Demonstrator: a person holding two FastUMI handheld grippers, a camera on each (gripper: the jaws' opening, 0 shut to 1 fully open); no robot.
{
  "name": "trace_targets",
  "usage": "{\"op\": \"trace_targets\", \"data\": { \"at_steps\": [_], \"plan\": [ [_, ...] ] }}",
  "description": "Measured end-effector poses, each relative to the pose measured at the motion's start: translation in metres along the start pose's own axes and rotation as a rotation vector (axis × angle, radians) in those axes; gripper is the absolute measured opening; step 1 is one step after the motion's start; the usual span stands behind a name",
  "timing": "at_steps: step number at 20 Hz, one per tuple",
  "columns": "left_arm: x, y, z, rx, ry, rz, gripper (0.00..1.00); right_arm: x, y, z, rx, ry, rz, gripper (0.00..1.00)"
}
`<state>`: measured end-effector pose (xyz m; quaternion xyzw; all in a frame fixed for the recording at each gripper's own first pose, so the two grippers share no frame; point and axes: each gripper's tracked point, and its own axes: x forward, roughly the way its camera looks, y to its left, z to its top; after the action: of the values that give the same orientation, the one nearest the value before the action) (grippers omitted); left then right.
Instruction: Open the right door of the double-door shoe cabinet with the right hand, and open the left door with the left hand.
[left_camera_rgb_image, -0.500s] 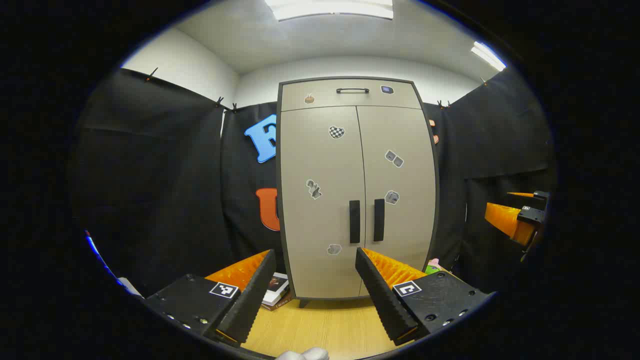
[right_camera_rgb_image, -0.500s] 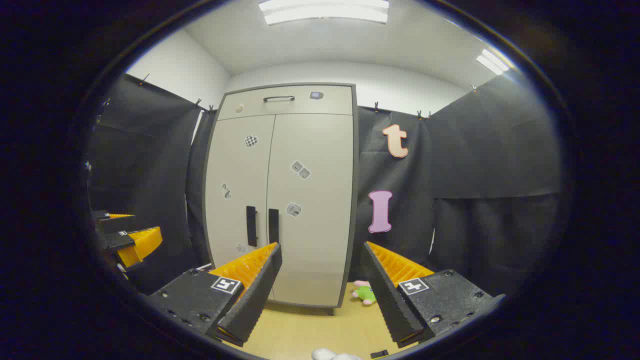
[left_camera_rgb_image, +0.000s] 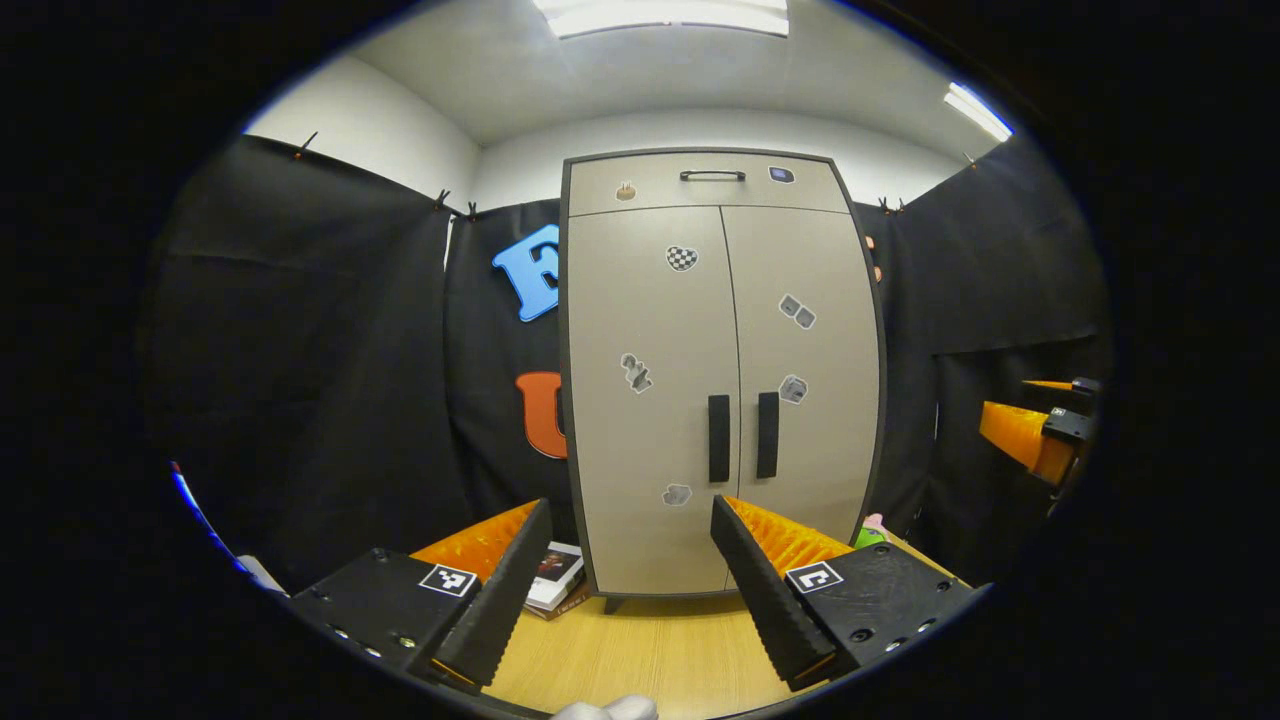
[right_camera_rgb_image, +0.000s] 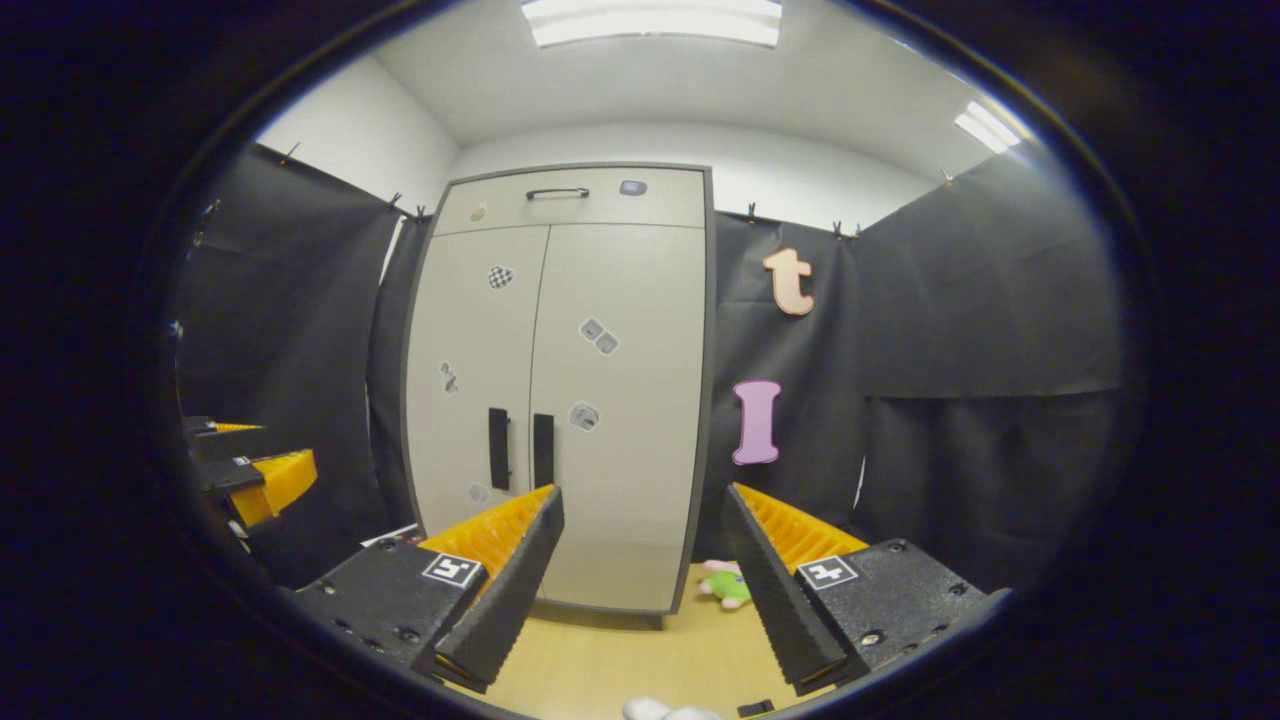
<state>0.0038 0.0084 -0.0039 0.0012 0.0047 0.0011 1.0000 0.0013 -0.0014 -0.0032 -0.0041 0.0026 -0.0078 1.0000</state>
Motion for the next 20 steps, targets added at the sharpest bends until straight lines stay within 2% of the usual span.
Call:
{"op": "trace_targets", "data": {
  "at_steps": [13, 20],
  "plan": [
    [-0.004, 0.010, -0.007, 0.018, 0.007, -0.008, 0.96, 0.019, 0.009, -0.008, -0.019, 0.017, -0.024, 1.00],
    [-0.017, 0.029, -0.023, 0.028, 0.037, 0.023, 0.96, 0.071, 0.048, -0.015, -0.017, 0.009, 0.008, 0.99]
  ]
}}
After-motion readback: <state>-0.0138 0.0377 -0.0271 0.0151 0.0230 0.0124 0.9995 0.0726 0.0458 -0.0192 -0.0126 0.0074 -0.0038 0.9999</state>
